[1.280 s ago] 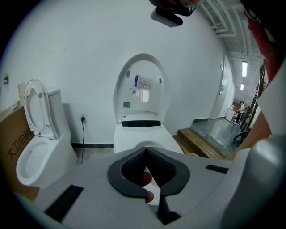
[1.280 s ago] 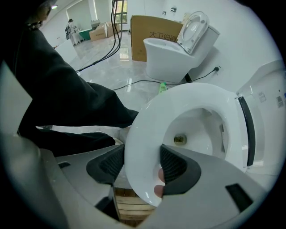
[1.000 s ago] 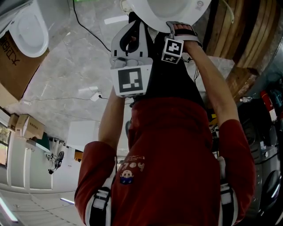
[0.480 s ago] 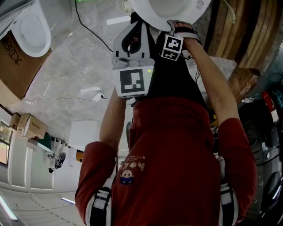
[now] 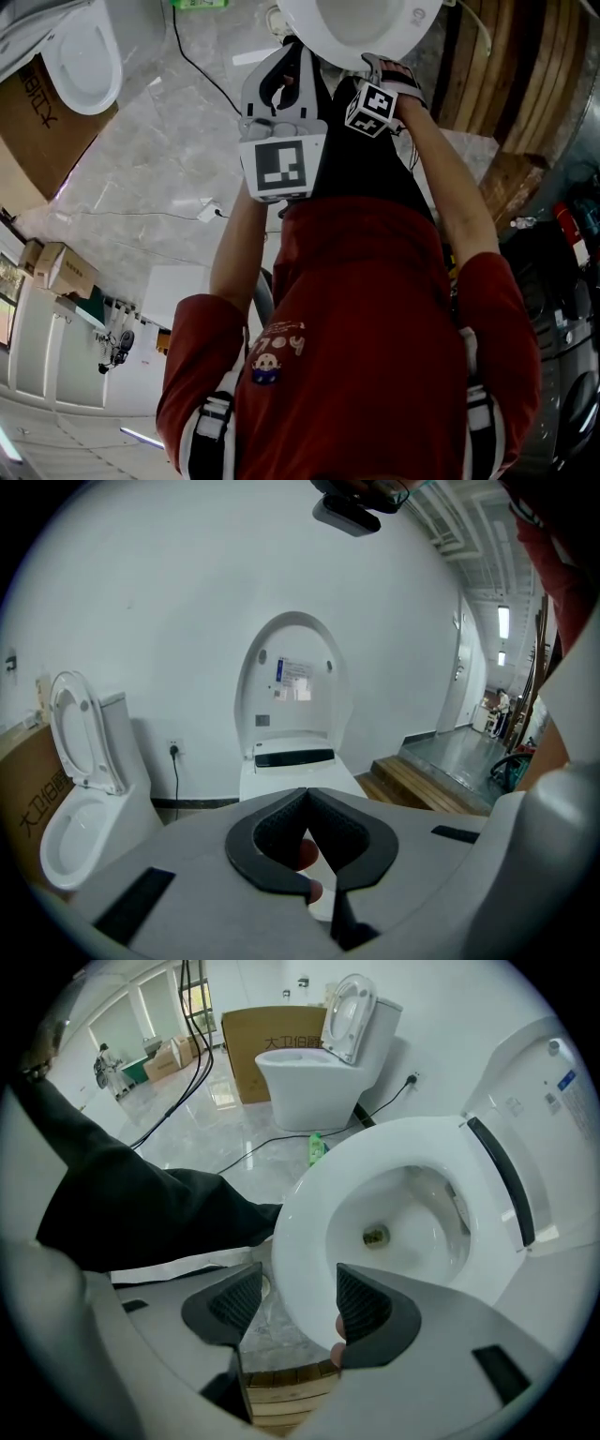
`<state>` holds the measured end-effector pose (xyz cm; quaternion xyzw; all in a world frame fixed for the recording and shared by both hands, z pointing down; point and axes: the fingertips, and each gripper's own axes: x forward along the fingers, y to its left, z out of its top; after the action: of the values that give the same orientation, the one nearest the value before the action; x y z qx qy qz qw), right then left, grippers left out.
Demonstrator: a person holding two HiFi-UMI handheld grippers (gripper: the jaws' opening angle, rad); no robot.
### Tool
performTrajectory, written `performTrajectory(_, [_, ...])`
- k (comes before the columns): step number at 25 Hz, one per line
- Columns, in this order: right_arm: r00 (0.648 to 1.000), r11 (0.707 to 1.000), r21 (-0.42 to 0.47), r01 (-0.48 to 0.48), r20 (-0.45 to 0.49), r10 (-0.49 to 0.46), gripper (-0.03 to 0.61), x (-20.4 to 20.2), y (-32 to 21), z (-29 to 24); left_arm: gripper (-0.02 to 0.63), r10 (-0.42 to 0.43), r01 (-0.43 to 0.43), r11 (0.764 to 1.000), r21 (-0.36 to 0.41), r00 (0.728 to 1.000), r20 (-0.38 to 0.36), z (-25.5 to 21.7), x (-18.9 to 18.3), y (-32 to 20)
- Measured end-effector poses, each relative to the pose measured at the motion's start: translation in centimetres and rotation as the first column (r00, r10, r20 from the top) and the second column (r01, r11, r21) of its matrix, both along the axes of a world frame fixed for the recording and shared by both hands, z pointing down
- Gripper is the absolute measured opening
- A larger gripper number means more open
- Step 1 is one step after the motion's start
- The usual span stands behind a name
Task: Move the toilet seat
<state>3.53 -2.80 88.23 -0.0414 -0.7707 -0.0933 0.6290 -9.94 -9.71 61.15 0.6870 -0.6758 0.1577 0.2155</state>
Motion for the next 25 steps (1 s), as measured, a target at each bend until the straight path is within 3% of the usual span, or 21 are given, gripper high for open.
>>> performTrajectory(7, [0.996,0.996,0.028,-0.080,0.050,0.079,0.247,1.1,-0.3,-5.1,0.011,-0.029,0.029,1.000,-0.001,0.999,0.020,-3.7,0.3,1.4])
performTrajectory(15, [0.977,0.984,0.071,-0.164,0.151,0.152,0.247,2.2,-1.5,-11.9,0.011,-0.046,0.043,0.997,0.061,0.997,0.061,-8.6,1.9,2.6])
performTrajectory(21, [0.896,0.937,0.044,-0.347,0.309,0.318,0.247,2.3,-3.4,-18.8,0.011,-0.090,0.081,0.990,0.114,0.994,0.069,-12.2,2.2,3.8])
performTrajectory(25, [0.846,0.920,0.042,-0.390,0.411,0.340,0.247,1.6,-4.0,-23.5,0.011,-0.138,0.130,0.982,0.138,0.989,0.045,-14.0,1.8,5.1])
